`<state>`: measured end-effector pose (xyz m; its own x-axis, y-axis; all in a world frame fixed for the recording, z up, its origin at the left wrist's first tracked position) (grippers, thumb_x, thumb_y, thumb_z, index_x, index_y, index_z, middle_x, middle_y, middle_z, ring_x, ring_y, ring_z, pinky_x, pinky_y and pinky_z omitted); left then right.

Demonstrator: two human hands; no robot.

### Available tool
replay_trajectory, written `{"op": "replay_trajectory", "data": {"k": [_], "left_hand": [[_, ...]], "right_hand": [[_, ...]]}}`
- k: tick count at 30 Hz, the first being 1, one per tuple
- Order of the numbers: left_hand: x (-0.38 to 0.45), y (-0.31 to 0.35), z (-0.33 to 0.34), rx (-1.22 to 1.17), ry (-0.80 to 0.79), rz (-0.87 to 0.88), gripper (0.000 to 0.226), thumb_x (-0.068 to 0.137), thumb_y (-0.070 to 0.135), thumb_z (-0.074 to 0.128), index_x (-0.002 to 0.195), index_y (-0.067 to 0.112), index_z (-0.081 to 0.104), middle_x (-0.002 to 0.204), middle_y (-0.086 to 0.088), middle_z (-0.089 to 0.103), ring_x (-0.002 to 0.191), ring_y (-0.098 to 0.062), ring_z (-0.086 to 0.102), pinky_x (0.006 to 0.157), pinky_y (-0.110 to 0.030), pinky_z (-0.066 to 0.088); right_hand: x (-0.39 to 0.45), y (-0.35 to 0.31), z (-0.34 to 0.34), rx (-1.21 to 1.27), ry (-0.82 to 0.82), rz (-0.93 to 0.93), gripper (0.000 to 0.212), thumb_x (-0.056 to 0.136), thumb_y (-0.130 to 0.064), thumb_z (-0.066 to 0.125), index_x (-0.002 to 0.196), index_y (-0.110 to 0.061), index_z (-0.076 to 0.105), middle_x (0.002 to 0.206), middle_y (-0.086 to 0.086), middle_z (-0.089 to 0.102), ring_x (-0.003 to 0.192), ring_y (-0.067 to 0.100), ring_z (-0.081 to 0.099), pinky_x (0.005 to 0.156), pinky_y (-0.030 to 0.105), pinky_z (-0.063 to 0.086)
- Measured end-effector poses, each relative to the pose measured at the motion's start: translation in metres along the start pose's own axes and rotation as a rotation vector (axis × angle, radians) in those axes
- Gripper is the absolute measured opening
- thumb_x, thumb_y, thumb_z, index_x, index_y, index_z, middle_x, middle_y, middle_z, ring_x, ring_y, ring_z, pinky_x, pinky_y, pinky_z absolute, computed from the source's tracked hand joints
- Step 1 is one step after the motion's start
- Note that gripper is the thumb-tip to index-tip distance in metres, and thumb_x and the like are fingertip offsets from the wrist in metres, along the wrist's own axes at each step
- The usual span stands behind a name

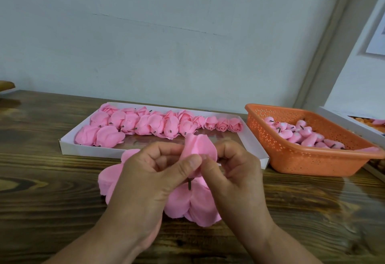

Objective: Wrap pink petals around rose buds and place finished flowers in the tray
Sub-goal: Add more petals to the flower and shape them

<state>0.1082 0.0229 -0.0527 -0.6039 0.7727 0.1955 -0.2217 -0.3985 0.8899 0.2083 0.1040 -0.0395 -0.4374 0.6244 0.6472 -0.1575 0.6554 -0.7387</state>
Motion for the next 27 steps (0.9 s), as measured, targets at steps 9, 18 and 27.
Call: {"op": "replay_trajectory", "data": {"k": [9,18,27], "left_hand": [[0.003,-0.004,-0.001,-0.119,-0.096,-0.161,0.043,0.060,0.013,0.072,0.098,-0.005,0.068,0.096,-0.026,0.071,0.081,-0.030,0.071,0.068,-0.032,0.060],[0.003,-0.002,0.000,-0.174,-0.148,-0.184,0.039,0.059,0.012,0.070,0.095,-0.004,0.067,0.091,-0.021,0.072,0.075,-0.023,0.071,0.062,-0.028,0.058],[0.001,-0.010,0.002,-0.023,-0.199,-0.215,0.028,0.066,-0.001,0.076,0.093,-0.003,0.070,0.093,-0.028,0.069,0.076,-0.026,0.069,0.063,-0.031,0.059]], "right_hand": [[0.006,-0.011,-0.005,-0.050,-0.105,-0.143,0.015,0.075,-0.007,0.064,0.090,-0.010,0.069,0.079,-0.001,0.064,0.076,0.012,0.058,0.071,0.014,0.044],[0.007,-0.018,-0.007,-0.005,-0.127,-0.212,0.016,0.079,-0.024,0.065,0.093,-0.016,0.067,0.083,0.003,0.064,0.079,0.019,0.059,0.073,0.027,0.049],[0.010,-0.009,-0.010,0.171,-0.077,0.022,0.021,0.079,-0.024,0.063,0.065,-0.009,0.066,0.060,0.006,0.062,0.058,0.011,0.055,0.057,0.023,0.045]]}}
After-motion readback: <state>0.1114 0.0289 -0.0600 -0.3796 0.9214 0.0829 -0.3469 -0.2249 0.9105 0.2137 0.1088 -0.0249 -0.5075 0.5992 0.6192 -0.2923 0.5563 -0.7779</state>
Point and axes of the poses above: each hand's wrist, its own x-axis towards the middle knuckle, its own z-axis out of the palm, y = z × x, the point moved 5 cm from there along x, towards the middle knuckle
